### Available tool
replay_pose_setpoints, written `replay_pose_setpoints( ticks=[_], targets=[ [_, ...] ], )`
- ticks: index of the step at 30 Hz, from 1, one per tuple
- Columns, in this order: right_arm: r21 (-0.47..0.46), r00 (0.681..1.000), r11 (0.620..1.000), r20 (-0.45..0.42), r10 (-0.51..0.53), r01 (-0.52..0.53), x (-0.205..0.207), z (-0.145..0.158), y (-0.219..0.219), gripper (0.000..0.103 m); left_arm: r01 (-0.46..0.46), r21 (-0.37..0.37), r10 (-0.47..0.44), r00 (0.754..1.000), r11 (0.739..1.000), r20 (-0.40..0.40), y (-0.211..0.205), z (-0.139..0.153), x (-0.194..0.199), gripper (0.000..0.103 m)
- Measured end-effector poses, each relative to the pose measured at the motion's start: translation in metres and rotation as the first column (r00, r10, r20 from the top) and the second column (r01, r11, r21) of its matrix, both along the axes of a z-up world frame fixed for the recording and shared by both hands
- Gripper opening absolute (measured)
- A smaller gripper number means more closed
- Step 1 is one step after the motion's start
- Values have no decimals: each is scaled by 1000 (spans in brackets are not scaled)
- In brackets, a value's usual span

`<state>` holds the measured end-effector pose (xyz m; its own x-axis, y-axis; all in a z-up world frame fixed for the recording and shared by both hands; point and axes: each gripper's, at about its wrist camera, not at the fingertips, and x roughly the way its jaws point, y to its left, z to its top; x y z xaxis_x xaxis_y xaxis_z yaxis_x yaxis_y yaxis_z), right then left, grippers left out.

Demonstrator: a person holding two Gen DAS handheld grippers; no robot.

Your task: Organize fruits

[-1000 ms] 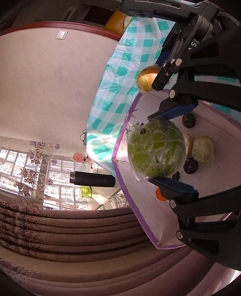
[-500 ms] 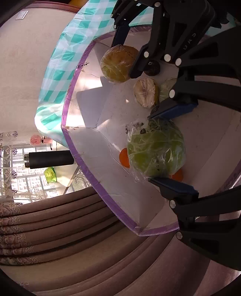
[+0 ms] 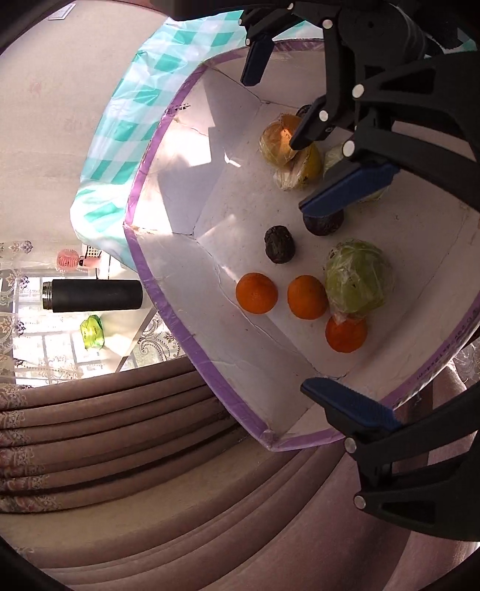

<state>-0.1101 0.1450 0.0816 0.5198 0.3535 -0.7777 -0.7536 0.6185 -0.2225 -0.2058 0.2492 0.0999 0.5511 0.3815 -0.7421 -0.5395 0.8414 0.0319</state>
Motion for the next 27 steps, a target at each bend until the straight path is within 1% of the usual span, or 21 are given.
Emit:
replay_pose_setpoints(
  ticks=[2, 3, 6, 8, 11, 14, 17, 18, 20, 21, 24, 27],
  targets=[
    [-25, 1000, 1000, 12, 14, -14, -4, -2, 4, 88, 14, -10, -13, 1000, 1000, 25, -1, 2, -1, 98],
    [-46, 1000, 999, 20, 17, -16, -6, -4, 6, 88, 16, -3, -16, 1000, 1000, 25, -2, 3, -1, 99],
    [-85, 999, 996, 30, 25, -23, -9, -9, 10, 88, 40, 42, -42, 999, 998, 31, -11, 4, 2, 100],
    [-82, 1000, 997, 8, 16, -16, -7, -9, 8, 88, 59, 45, -60, 998, 997, 18, -15, 3, 7, 101],
    [-114, 1000, 993, 5, 28, -28, -7, -12, 9, 88, 53, 3, -53, 998, 999, -24, -12, -5, 14, 101],
    [-119, 999, 992, -18, 34, -36, -5, -12, 8, 88, 62, -45, -64, 997, 997, -50, -6, -9, 18, 101],
    [-139, 998, 989, -39, 48, -53, -4, -14, 9, 89, 71, -64, -76, 994, 995, -74, -4, -12, 23, 101],
    [-142, 997, 988, -52, 55, -62, -4, -15, 10, 92, 70, -80, -77, 993, 994, -86, -2, -13, 25, 101],
    [-152, 996, 986, -56, 62, -70, -5, -16, 11, 92, 71, -127, -85, 991, 989, -103, 4, -16, 28, 101],
    [-154, 996, 985, -59, 65, -74, -5, -16, 11, 92, 70, -139, -87, 989, 988, -116, 6, -18, 30, 101],
    [-168, 995, 982, -61, 80, -90, -7, -17, 10, 92, 41, -119, -62, 983, 992, -172, 11, -22, 34, 101],
    [-201, 993, 973, -45, 110, -117, -10, -21, 10, 92, 40, -119, -61, 981, 992, -182, 12, -23, 34, 101]
  ],
)
